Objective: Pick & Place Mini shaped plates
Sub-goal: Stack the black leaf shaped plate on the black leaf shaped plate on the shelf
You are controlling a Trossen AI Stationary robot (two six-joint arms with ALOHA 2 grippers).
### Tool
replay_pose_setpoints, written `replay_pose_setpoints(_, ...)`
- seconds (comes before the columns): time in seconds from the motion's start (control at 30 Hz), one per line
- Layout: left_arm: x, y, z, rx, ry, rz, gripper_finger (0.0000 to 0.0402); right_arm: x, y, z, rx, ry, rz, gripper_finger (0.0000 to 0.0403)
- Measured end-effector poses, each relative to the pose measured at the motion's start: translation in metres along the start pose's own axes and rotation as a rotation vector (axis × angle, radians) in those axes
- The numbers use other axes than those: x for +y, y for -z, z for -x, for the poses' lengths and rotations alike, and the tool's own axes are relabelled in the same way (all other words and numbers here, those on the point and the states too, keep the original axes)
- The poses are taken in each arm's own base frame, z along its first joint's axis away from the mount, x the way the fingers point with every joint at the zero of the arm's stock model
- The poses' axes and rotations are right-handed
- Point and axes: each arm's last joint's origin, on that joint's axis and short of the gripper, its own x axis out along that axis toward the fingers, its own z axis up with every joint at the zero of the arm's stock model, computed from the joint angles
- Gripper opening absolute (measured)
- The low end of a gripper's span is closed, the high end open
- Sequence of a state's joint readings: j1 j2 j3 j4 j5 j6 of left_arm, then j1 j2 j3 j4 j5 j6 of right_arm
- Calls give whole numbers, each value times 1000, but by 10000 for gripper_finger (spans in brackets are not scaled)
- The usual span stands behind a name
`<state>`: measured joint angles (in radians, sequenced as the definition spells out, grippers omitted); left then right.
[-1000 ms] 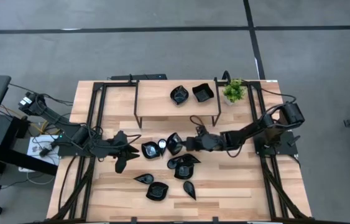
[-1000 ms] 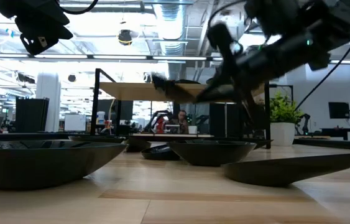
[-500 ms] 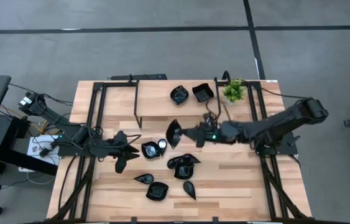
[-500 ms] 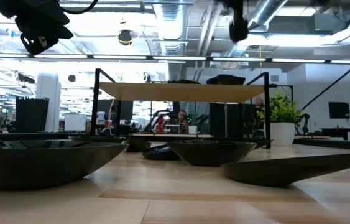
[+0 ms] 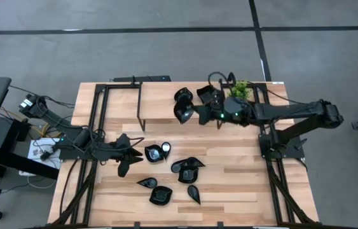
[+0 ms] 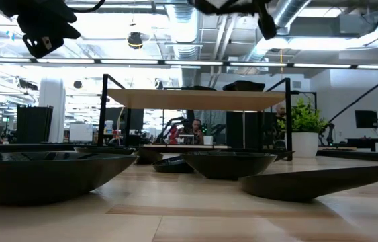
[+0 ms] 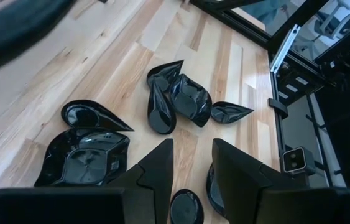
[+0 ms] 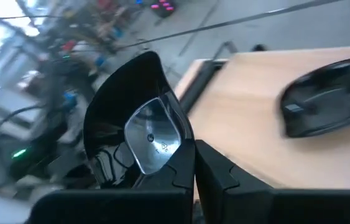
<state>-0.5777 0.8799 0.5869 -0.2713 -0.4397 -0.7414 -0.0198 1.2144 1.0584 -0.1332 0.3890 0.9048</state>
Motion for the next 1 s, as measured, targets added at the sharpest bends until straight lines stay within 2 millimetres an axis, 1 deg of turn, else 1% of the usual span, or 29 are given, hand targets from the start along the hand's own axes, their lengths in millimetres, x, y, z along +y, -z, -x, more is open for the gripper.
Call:
replay_pose_setpoints(0.13,0,0,0,-2,2,1,113,-15,-24,-5,-3,83,-15,1)
replay_pose_setpoints(0.2,0,0,0,-2,2,-1,113,-20,-37,-11,-17,95,-34,1)
replay_pose_setpoints(0.27,0,0,0,-2,2,-1,113,-27,-48,-19,5,104,-48,1)
replay_pose_setpoints(0.33,0,0,0,-2,2,-1,113,-28,-59,-29,40,87,-65,1)
replay_pose_setpoints(0.43,0,0,0,-2,2,-1,113,-31,-71,-48,123,116,-49,1)
replay_pose_setpoints(0.5,0,0,0,-3,3,-2,113,-32,-78,-61,180,162,-23,1)
replay_pose_setpoints(0.6,0,0,0,-2,3,-1,113,-33,-89,-72,259,248,28,1)
replay_pose_setpoints(0.73,-1,0,0,10,16,-1,113,-32,-96,-84,335,338,65,1)
replay_pose_setpoints(0.83,-1,0,0,12,18,-1,113,-30,-102,-91,338,348,67,1)
replay_pose_setpoints(0.93,-1,0,0,11,17,-1,113,-32,-102,-99,344,359,61,1)
replay_pose_setpoints(1.0,-1,0,0,11,17,-1,113,-39,-98,-103,378,398,55,1)
